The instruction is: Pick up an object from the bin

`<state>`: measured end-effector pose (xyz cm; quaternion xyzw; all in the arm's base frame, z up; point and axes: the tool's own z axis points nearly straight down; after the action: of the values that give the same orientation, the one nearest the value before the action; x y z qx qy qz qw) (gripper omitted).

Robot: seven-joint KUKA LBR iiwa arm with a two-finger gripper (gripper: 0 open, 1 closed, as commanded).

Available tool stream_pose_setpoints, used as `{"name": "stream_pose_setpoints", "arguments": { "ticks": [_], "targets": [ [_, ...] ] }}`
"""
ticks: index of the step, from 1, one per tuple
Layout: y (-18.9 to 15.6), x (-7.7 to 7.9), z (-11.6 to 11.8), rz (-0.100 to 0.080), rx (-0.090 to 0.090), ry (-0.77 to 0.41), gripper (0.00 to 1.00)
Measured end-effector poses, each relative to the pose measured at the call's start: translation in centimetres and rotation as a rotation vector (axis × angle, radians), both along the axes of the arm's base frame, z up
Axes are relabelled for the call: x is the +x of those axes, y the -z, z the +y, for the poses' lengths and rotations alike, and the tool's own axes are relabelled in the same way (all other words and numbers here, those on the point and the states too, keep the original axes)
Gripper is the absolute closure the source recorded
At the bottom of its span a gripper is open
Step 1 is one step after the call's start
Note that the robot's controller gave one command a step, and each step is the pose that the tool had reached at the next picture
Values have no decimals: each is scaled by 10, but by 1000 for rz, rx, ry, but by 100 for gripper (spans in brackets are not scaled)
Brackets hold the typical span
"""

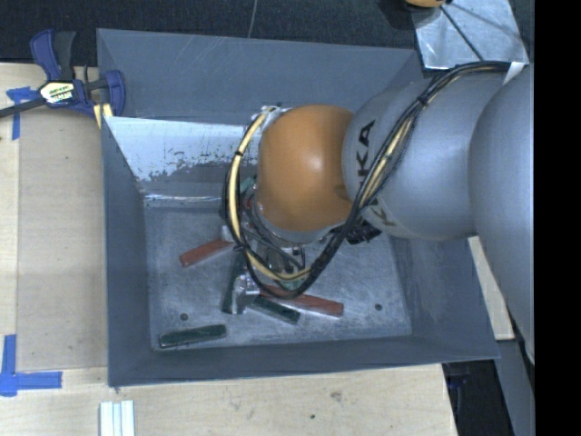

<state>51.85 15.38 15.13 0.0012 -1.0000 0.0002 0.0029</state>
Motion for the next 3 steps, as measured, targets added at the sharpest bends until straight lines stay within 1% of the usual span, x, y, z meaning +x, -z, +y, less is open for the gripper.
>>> {"name": "stream_pose_setpoints", "arguments": {
  "ticks": [1, 2, 3],
  "targets": [
    [-4, 2, -1, -8, 1, 3, 0],
    [44, 63, 0, -17, 3, -60, 0],
    [62, 87, -3, -4, 0, -43, 0]
  ]
}}
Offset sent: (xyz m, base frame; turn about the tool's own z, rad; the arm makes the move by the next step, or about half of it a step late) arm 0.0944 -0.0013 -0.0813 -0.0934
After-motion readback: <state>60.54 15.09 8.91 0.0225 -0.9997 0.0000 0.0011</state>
